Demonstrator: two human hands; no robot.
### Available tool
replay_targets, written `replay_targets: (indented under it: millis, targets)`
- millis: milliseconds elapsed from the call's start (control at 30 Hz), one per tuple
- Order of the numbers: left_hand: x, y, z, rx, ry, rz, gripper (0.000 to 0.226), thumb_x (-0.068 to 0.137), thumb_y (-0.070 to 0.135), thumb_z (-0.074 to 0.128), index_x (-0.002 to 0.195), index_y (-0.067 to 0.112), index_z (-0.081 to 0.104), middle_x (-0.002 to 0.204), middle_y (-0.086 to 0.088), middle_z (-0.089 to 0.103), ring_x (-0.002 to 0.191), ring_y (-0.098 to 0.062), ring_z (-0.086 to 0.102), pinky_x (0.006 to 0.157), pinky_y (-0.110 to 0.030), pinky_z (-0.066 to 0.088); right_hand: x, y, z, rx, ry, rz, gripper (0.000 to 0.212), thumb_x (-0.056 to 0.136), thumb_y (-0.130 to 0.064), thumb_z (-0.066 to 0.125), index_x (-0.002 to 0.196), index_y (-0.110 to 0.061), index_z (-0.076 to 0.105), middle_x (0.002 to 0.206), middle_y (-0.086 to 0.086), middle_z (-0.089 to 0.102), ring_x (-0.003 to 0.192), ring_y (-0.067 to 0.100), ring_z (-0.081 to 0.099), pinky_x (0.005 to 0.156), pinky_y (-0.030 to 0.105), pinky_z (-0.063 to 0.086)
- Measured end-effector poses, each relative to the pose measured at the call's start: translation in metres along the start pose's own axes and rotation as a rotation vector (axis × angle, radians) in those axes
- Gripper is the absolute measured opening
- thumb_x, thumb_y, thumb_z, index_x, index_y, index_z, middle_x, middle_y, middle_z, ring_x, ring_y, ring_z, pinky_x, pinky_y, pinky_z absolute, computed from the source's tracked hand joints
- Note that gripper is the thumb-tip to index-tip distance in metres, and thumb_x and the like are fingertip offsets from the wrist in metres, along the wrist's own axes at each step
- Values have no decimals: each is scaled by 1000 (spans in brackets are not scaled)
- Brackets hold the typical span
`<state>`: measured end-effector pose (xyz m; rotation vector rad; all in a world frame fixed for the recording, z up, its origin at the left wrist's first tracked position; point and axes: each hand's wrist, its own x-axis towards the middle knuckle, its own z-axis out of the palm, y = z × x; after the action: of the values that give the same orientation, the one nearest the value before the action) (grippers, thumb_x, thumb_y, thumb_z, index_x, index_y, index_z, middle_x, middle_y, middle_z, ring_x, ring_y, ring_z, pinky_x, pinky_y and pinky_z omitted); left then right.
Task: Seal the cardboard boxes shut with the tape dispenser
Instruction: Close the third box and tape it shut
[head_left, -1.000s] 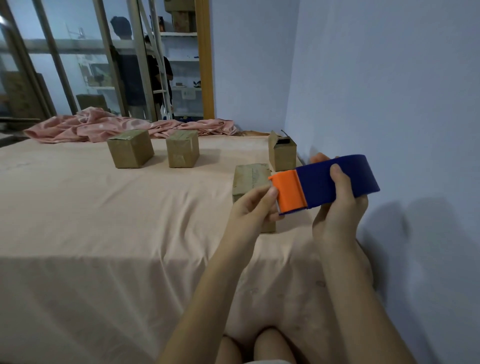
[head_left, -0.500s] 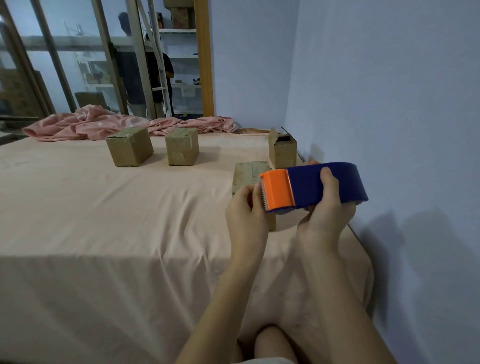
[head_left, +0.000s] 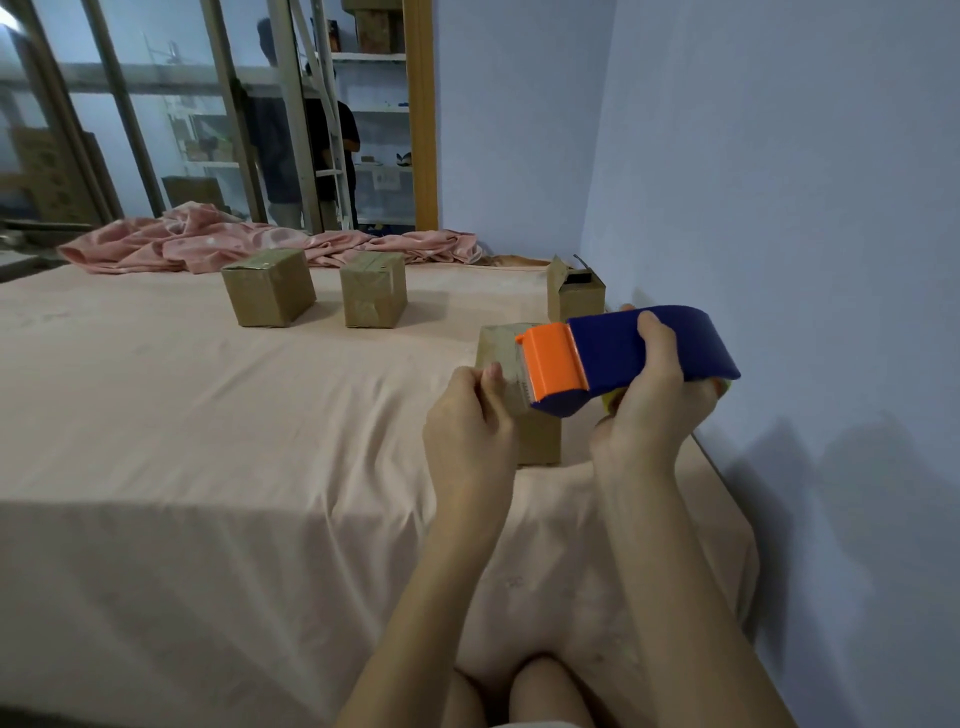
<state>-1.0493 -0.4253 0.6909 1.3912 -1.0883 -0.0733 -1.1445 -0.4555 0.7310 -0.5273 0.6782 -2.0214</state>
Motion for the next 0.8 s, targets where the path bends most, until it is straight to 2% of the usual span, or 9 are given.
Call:
replay_targets:
  millis: [167,233,333,400,500,633,700,800]
  targets:
    - [4,-4,-8,45,-4,43,28,98,25,46,73,14,52,59,12,49,60,1,49,52,-14,35,-1,4,3,-39,-19,27,37,78,-13,72,96,-27,44,95,0,67,74,11,70,53,19,51]
    - [8,-10,-16,83,15,34,26,98,25,45,77,13,55,63,13,52,59,-2,49,53,-16,35,4,2,2,-31,-1,35,38,77,-12,72,98,-26,43,97,1,67,74,12,70,56,22,53]
    - [18,-35,-40,124,68,-8,25,98,23,46,82,12,62,73,6,59,65,-9,52,55,-19,30,21,-15,-3,53,55,-77,49,74,-11,71,114,-12,42,100,6,69,82,19,70,65,31,56]
    - [22,-46,-51,118,-27,-29,27,98,26,46,78,16,60,65,9,57,61,-10,53,57,-21,36,28,-24,-5,-34,-20,-213,47,74,-12,69,112,-14,41,96,2,71,83,17,70,63,28,56]
    - [38,-50,-49,34,-147,-97,29,98,30,47,74,22,62,54,8,56,48,-3,53,50,-21,41,29,-24,-3,-247,-129,-322,33,76,-13,69,95,-25,45,88,-10,71,85,13,69,67,30,58]
    - [59,-51,-45,-38,-237,-143,32,93,40,52,73,21,67,50,10,60,44,2,52,45,-15,39,36,-20,-1,-361,-135,-335,33,79,-14,70,98,-27,47,101,-2,65,89,11,67,69,27,57]
    - [64,-53,-40,-22,-265,-141,31,92,42,54,72,22,68,51,12,62,46,3,53,50,-18,43,41,-19,1,-407,-140,-370,34,79,-13,70,102,-26,48,102,0,66,87,8,67,67,21,55]
    - [71,-54,-33,2,-286,-133,29,92,39,56,71,23,68,52,9,62,47,6,52,55,-23,41,50,-18,4,-479,-143,-418,35,80,-13,69,109,-12,50,101,3,66,82,3,66,65,14,51]
